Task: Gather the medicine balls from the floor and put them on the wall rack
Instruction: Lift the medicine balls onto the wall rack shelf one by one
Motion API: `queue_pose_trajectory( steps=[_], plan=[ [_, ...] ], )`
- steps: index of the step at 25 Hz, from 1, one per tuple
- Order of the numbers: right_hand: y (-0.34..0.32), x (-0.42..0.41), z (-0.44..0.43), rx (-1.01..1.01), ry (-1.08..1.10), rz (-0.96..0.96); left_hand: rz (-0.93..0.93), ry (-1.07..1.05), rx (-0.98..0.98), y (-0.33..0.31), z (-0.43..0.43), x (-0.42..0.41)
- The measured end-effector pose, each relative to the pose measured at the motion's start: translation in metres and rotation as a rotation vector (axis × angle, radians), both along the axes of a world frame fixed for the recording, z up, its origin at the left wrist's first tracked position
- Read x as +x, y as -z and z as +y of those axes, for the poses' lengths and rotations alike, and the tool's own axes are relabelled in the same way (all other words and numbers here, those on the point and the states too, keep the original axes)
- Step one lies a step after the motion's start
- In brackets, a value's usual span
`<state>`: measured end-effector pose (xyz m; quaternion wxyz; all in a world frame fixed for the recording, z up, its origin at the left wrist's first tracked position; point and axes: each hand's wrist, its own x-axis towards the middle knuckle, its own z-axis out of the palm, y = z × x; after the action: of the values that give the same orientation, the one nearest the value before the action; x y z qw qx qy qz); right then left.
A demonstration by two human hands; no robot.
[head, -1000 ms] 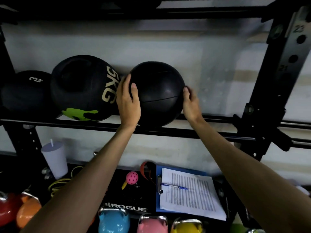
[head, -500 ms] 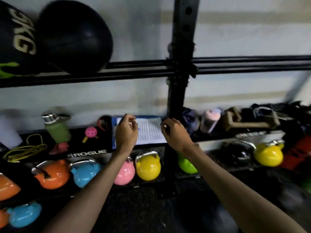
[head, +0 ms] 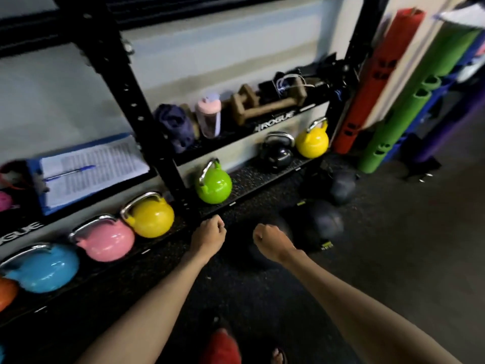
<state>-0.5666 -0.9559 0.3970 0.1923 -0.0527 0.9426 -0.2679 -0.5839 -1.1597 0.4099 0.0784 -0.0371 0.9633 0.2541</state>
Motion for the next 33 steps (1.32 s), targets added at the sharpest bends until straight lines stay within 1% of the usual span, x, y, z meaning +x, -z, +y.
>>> queue_pose_trajectory(
  steps=[5, 8, 12, 13, 15, 17, 18, 20, 23, 26, 28, 30, 33],
  plan=[
    [0.062, 0.02, 0.067, 0.036, 0.139, -0.222, -0.304, 0.243, -0.144, 0.069, 0.062, 0.015],
    [0.102, 0.016, 0.098, 0.058, 0.197, -0.351, -0.438, 0.324, -0.2, 0.109, 0.091, 0.013],
    [0.142, -0.006, 0.125, 0.114, 0.221, -0.511, -0.586, 0.318, -0.179, 0.16, 0.113, -0.011],
    [0.143, -0.009, 0.128, 0.125, 0.219, -0.539, -0.626, 0.305, -0.166, 0.163, 0.114, -0.016],
    [0.163, -0.039, 0.143, 0.141, 0.231, -0.609, -0.718, 0.254, -0.122, 0.187, 0.124, -0.048],
    [0.16, -0.05, 0.146, 0.112, 0.269, -0.61, -0.74, 0.201, -0.043, 0.18, 0.127, -0.066],
    [0.166, -0.061, 0.149, 0.075, 0.302, -0.617, -0.738, 0.152, -0.001, 0.187, 0.13, -0.081],
    [0.191, -0.082, 0.153, 0.054, 0.352, -0.678, -0.758, 0.063, 0.066, 0.209, 0.134, -0.109],
    [0.231, -0.099, 0.158, 0.082, 0.418, -0.755, -0.79, -0.011, 0.098, 0.249, 0.137, -0.137],
    [0.281, -0.124, 0.169, -0.003, 0.495, -0.843, -0.763, -0.085, 0.112, 0.299, 0.14, -0.17],
    [0.337, -0.137, 0.184, -0.133, 0.65, -0.9, -0.75, -0.162, 0.12, 0.348, 0.141, -0.192],
    [0.405, -0.145, 0.2, -0.295, 0.865, -0.988, -0.711, -0.26, 0.131, 0.404, 0.137, -0.213],
    [0.51, -0.157, 0.218, -0.483, 1.115, -1.021, -0.63, -0.437, 0.186, 0.485, 0.126, -0.25]
  ],
)
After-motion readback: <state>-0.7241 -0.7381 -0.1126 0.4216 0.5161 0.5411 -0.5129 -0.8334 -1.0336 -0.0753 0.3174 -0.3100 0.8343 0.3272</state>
